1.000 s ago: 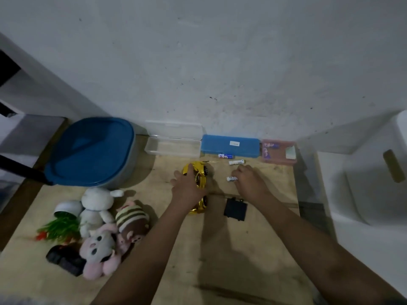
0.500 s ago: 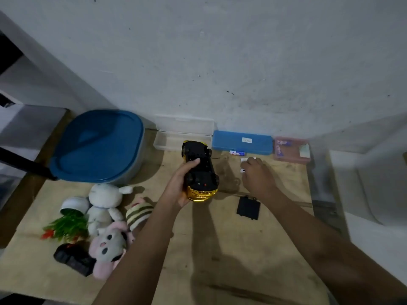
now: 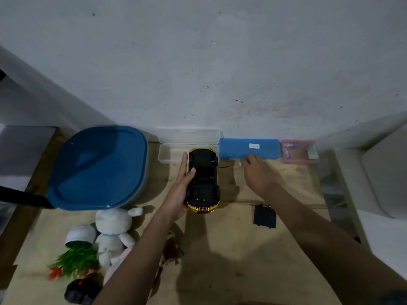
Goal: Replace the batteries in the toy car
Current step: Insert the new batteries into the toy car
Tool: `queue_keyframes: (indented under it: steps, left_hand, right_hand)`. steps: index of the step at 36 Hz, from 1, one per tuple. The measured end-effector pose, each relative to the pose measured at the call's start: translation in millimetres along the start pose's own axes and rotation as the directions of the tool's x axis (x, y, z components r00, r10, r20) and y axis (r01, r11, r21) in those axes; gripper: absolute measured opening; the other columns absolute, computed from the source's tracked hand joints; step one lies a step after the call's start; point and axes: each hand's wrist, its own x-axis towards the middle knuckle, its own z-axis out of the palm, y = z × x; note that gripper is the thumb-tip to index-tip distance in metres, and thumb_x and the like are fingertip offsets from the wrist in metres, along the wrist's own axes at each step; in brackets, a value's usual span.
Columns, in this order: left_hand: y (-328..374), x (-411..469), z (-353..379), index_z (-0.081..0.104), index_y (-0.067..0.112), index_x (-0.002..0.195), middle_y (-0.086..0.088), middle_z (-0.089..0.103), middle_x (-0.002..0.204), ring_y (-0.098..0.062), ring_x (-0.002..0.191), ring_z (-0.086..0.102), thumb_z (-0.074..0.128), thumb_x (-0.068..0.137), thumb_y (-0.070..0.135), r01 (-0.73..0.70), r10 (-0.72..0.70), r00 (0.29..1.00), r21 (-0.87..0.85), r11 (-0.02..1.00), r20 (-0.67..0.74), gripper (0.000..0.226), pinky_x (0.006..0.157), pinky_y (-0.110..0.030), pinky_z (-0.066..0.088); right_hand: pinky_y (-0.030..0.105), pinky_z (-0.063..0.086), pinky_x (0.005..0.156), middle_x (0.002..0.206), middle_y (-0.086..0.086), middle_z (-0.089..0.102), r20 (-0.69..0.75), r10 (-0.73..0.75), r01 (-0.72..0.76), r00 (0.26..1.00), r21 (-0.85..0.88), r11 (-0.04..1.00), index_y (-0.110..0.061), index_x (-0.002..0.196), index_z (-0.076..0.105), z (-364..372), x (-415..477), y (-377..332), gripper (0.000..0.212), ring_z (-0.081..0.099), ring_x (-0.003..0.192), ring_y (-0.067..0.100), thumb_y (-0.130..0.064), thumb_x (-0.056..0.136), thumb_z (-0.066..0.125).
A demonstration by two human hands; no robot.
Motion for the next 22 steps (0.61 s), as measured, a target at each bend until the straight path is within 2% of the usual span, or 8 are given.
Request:
queue_keyframes:
  steps: [4,8,11,13,16,18,19,22]
  left_hand:
    - [5.8,-2.4,-3.6,0.021,0.052,0.141,0.004,0.049,0.138,-0.025,0.115,0.060,0.058,0.087,0.012,-0.042,0.041,0.999,0.012,0.999,0.031,0.077,0.090,-0.042,0.053]
    - [8.1,-5.3,-8.1,0.018,0.056,0.139,0.002,0.050,0.138,-0.024,0.121,0.055,0.073,0.067,0.001,-0.092,0.078,0.992,0.142,0.986,0.102,0.106,0.101,-0.047,0.044]
    - [8.2,-7.5,-7.9,0.014,0.057,0.140,0.000,0.046,0.141,-0.024,0.123,0.053,0.079,0.058,-0.001,-0.113,0.083,0.987,0.225,0.968,0.137,0.119,0.103,-0.047,0.042]
    - [7.5,-9.2,-6.2,0.012,0.058,0.140,-0.002,0.045,0.142,-0.025,0.122,0.054,0.079,0.056,0.001,-0.128,0.090,0.984,0.260,0.957,0.153,0.121,0.102,-0.047,0.043]
    - [9.3,-11.3,-1.8,0.012,0.056,0.141,-0.002,0.044,0.142,-0.024,0.120,0.055,0.077,0.059,-0.001,-0.163,0.124,0.981,0.284,0.945,0.150,0.120,0.096,-0.041,0.048]
    - [12.8,-12.2,2.9,0.010,0.051,0.144,0.000,0.047,0.140,-0.021,0.116,0.058,0.070,0.066,-0.012,-0.191,0.157,0.978,0.283,0.940,0.138,0.117,0.090,-0.035,0.052]
    - [15.3,-12.8,5.9,0.009,0.049,0.145,0.003,0.049,0.137,-0.018,0.113,0.060,0.067,0.069,-0.017,-0.203,0.171,0.976,0.279,0.939,0.135,0.116,0.087,-0.032,0.053]
    - [23.2,-14.8,15.1,0.008,0.046,0.146,0.011,0.049,0.133,-0.014,0.111,0.061,0.062,0.072,-0.022,-0.246,0.217,0.968,0.281,0.928,0.130,0.114,0.087,-0.031,0.053]
  right_hand:
    - [0.037,0.044,0.095,0.130,0.013,0.037,0.029,0.053,-0.052,0.998,-0.059,0.997,-0.009,0.125,0.042,-1.9,2.9,-9.1,0.037,0.043,0.116,0.026,-0.002,0.089,0.047]
    - [0.036,0.044,0.095,0.131,0.010,0.039,0.013,0.058,-0.057,0.998,-0.035,0.998,-0.011,0.128,0.040,1.2,5.0,-10.8,0.039,0.043,0.118,0.025,-0.003,0.090,0.048]
    - [0.031,0.040,0.091,0.124,0.011,0.047,-0.102,0.074,-0.057,0.992,0.162,0.985,-0.007,0.123,0.044,-1.9,4.7,-14.4,0.030,0.048,0.111,0.024,-0.004,0.093,0.046]
    - [0.030,0.040,0.081,0.112,0.014,0.052,-0.204,0.159,-0.046,0.966,0.468,0.882,-0.002,0.113,0.050,-12.3,3.5,-20.8,0.019,0.052,0.097,0.025,-0.005,0.096,0.044]
    - [0.025,0.048,0.075,0.097,0.004,0.054,-0.293,0.272,0.072,0.917,0.789,0.610,-0.006,0.107,0.049,-37.4,0.6,-35.3,0.012,0.055,0.083,0.015,-0.008,0.096,0.046]
    - [0.018,0.049,0.074,0.091,-0.003,0.056,-0.315,0.329,0.142,0.890,0.879,0.456,-0.010,0.109,0.048,-55.3,-1.9,-44.8,0.016,0.059,0.083,0.013,-0.008,0.093,0.052]
    - [0.020,0.051,0.075,0.090,-0.005,0.058,-0.316,0.348,0.168,0.883,0.903,0.395,-0.012,0.108,0.049,-63.7,-3.6,-49.0,0.017,0.062,0.084,0.016,-0.009,0.092,0.054]
    - [0.022,0.053,0.075,0.087,-0.001,0.063,-0.312,0.343,0.217,0.886,0.932,0.289,-0.010,0.098,0.052,-83.1,-9.4,-60.9,0.015,0.063,0.083,0.012,-0.007,0.087,0.062]
